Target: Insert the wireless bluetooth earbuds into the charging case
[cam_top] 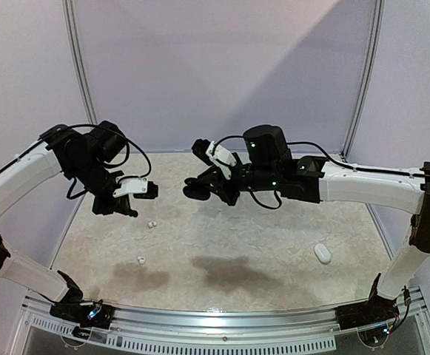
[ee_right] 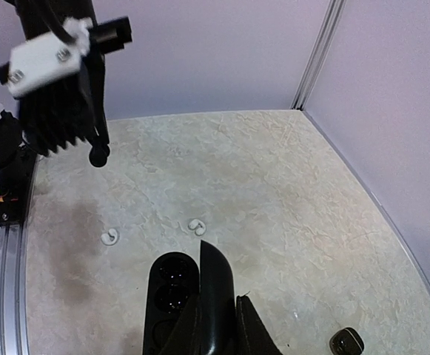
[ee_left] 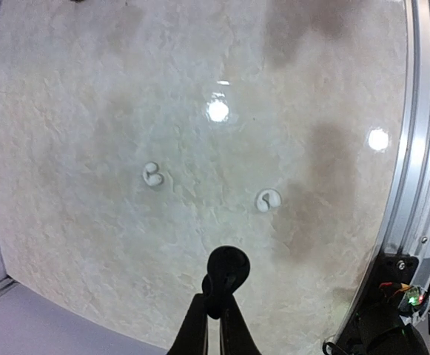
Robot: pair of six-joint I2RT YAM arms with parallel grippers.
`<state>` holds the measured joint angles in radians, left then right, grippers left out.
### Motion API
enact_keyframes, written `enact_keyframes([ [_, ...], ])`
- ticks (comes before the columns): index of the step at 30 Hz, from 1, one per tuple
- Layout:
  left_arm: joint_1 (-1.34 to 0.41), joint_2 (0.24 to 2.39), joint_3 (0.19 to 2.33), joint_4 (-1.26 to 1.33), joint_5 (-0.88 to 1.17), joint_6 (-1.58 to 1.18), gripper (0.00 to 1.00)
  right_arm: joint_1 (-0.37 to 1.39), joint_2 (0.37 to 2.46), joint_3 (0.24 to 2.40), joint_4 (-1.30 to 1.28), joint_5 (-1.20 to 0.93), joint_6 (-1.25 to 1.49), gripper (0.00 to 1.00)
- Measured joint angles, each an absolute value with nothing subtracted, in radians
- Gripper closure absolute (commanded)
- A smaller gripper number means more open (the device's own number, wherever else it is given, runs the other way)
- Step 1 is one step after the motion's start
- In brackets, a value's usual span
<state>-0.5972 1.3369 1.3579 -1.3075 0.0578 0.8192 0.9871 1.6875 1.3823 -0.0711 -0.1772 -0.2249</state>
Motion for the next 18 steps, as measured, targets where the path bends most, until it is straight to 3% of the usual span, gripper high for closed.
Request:
enact_keyframes([
  [10,-0.744,1.342,1.623,-1.323,0.053,0.716,1.0,1.01,1.736,1.386,-0.028,-0.146,-0.279,0.96],
  [18,-0.783,1.393,1.663,-1.327,0.124,0.655,1.0,1.022,1.736,1.386,0.027,-0.141,-0.305,0.96],
])
